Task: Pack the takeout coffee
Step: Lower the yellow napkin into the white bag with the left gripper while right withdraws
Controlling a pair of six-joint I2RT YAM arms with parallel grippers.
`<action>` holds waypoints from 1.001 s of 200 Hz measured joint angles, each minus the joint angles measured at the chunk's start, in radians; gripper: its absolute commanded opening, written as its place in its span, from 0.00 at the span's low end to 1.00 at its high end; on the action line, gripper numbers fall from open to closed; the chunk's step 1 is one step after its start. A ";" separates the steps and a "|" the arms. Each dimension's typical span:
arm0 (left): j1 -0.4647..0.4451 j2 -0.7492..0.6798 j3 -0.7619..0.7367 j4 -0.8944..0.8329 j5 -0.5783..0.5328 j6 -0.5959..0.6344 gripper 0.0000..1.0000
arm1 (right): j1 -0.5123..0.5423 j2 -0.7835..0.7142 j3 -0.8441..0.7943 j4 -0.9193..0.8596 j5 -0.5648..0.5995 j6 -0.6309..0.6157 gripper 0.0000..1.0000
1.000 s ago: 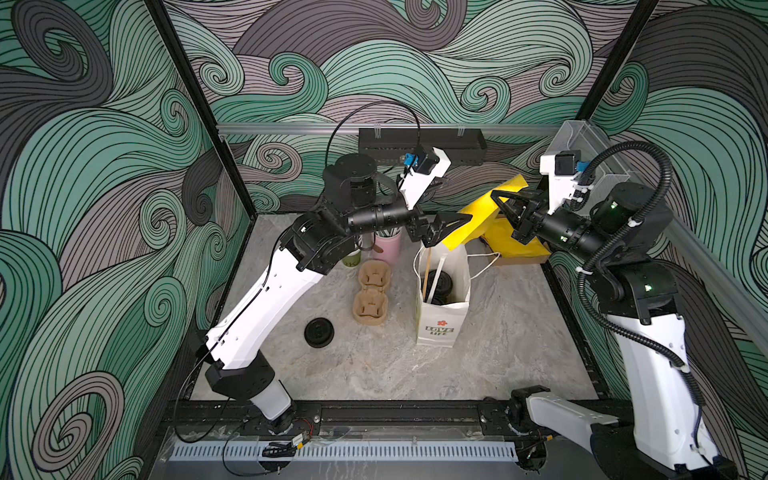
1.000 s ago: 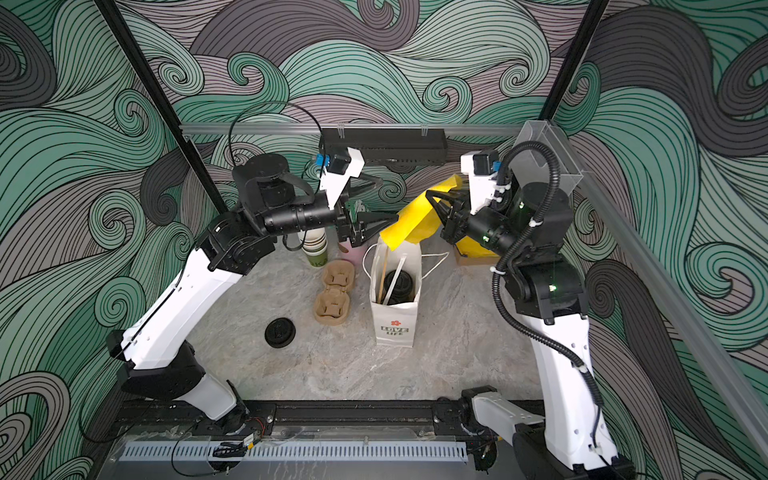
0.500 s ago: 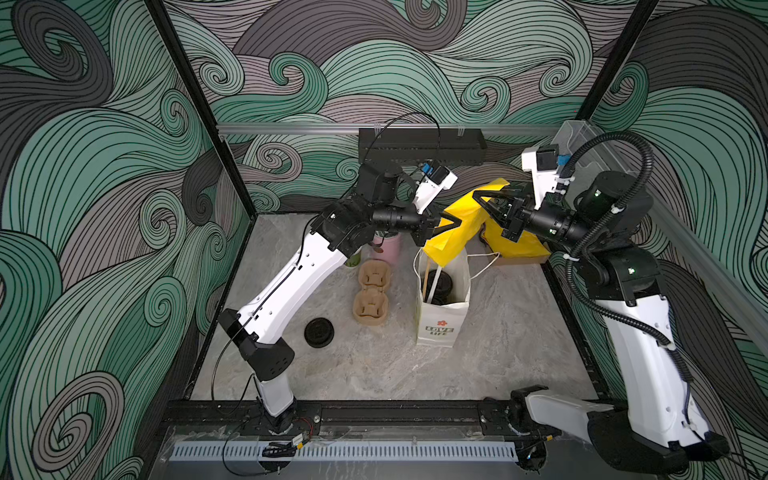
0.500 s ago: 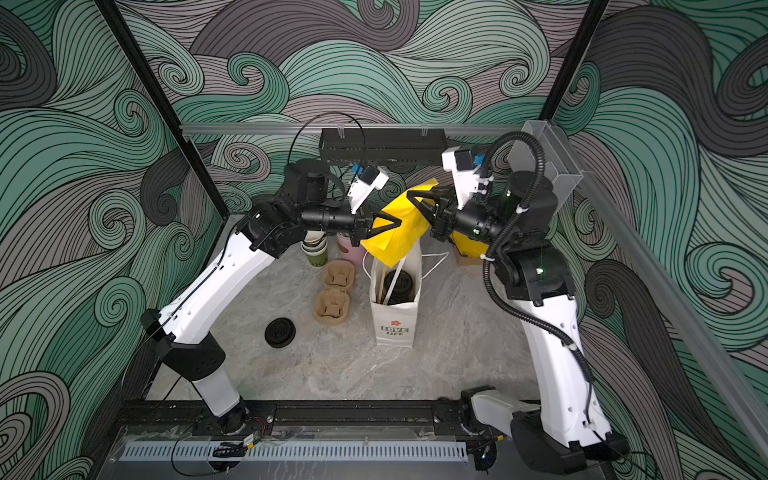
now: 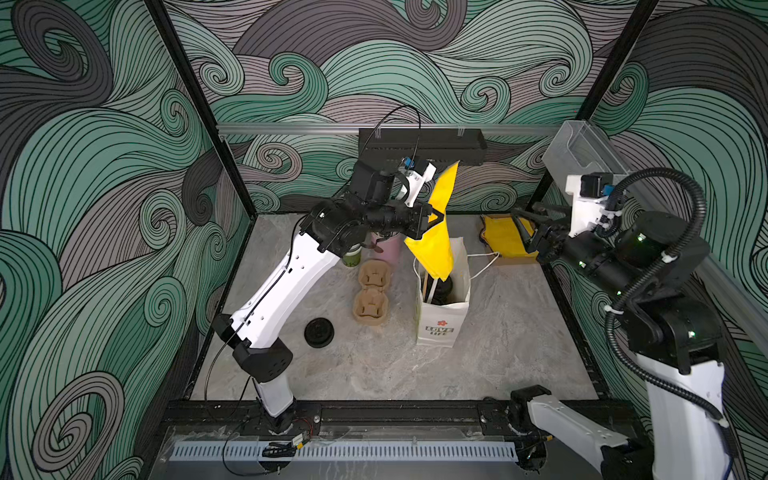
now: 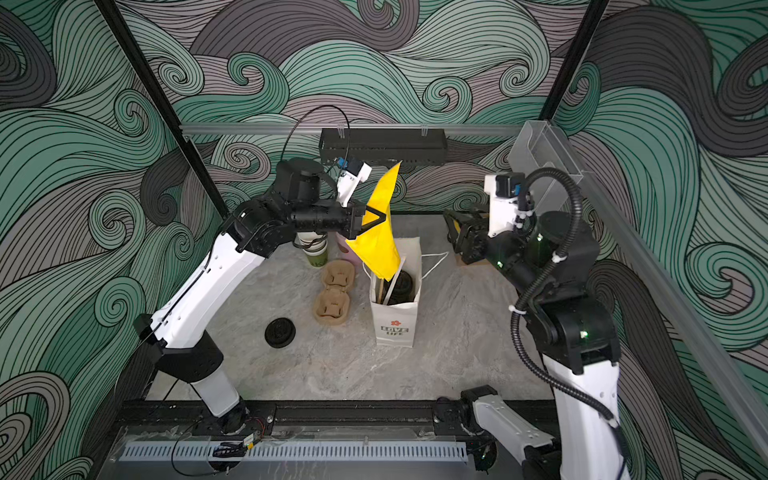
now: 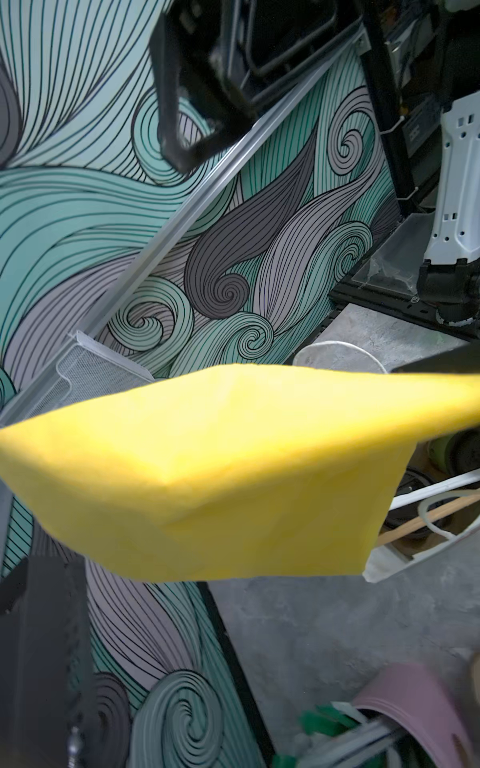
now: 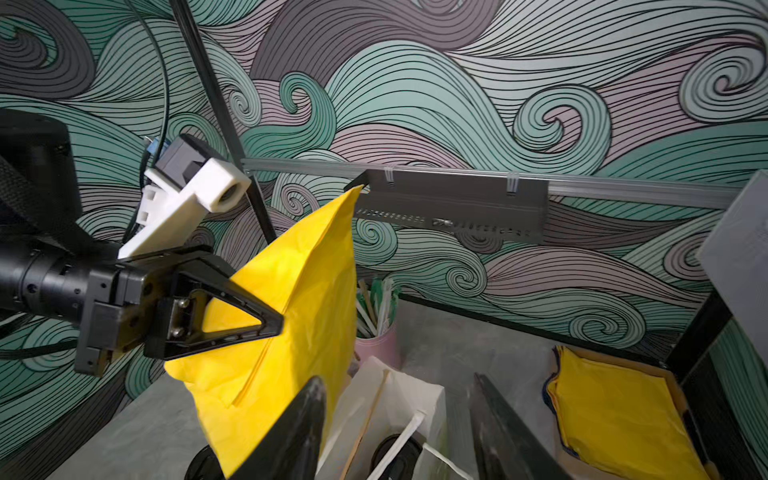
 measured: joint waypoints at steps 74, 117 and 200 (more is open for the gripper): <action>-0.102 0.107 -0.049 0.005 -0.211 -0.096 0.00 | 0.000 -0.046 -0.091 -0.023 0.054 0.012 0.54; -0.164 0.216 -0.047 -0.064 -0.322 -0.088 0.00 | 0.000 -0.088 -0.103 -0.065 0.083 0.008 0.52; -0.200 0.292 -0.045 -0.165 -0.370 -0.187 0.02 | 0.000 -0.134 -0.105 -0.156 0.161 0.007 0.51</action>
